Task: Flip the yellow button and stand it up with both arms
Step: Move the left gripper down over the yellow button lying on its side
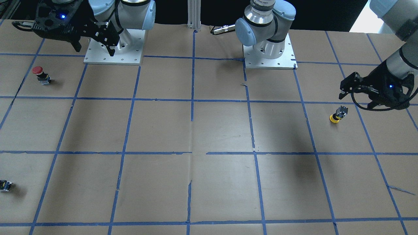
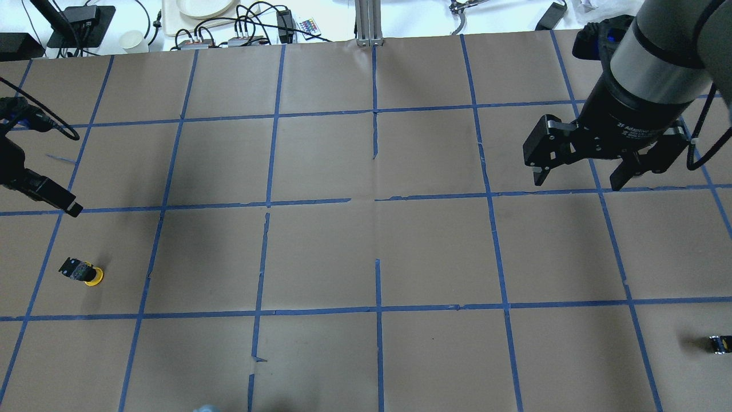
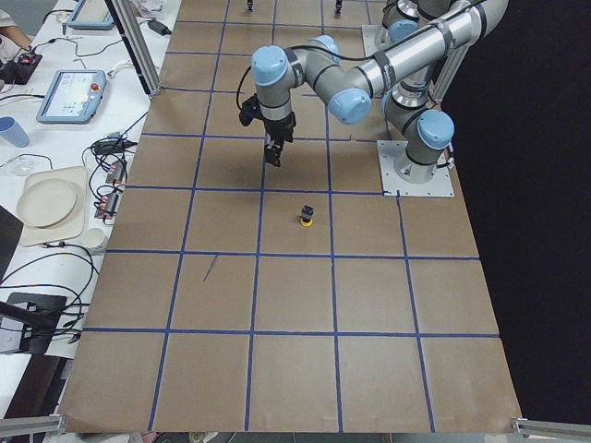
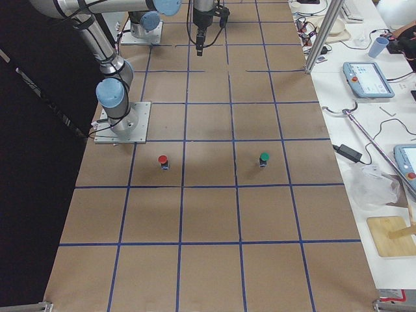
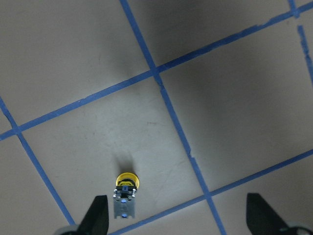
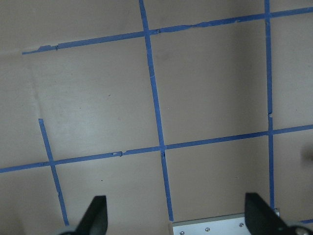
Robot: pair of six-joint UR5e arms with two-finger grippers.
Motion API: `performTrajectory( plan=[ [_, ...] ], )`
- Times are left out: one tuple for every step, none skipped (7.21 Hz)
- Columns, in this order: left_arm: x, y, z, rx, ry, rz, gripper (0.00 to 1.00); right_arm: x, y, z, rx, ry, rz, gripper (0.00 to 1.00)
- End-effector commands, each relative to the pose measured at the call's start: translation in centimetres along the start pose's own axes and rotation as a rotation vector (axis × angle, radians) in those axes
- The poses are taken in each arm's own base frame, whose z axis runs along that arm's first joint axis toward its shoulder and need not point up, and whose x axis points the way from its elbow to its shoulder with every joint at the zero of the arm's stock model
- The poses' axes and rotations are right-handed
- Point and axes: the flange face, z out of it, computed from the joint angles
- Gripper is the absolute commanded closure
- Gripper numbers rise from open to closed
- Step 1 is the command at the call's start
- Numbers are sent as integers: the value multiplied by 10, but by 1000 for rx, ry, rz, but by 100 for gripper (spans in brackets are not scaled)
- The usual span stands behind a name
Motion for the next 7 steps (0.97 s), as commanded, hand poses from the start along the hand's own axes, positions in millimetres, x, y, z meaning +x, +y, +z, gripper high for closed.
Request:
performTrajectory(
  plan=[
    [-6,14,37,-1,-5,31,0,0,0,-1,2,0,0,0],
    [-4,16,48,-21,15,247,0,0,1,-1,0,-3,0,0],
    [-7,18,63,-27,34,270,0,0,1,0,-1,0,0,0],
    [-15,27,79,-42,68,177,0,0,1,0,-1,-1,0,0],
    [-13,37,91,-51,85,104,0,0,1,0,-1,0,0,0],
    [-16,39,96,-62,64,8,0,0,1,0,-1,-1,0,0],
    [-16,44,97,-104,42,-76,1,0,1,-1,1,0,0,0]
  ],
)
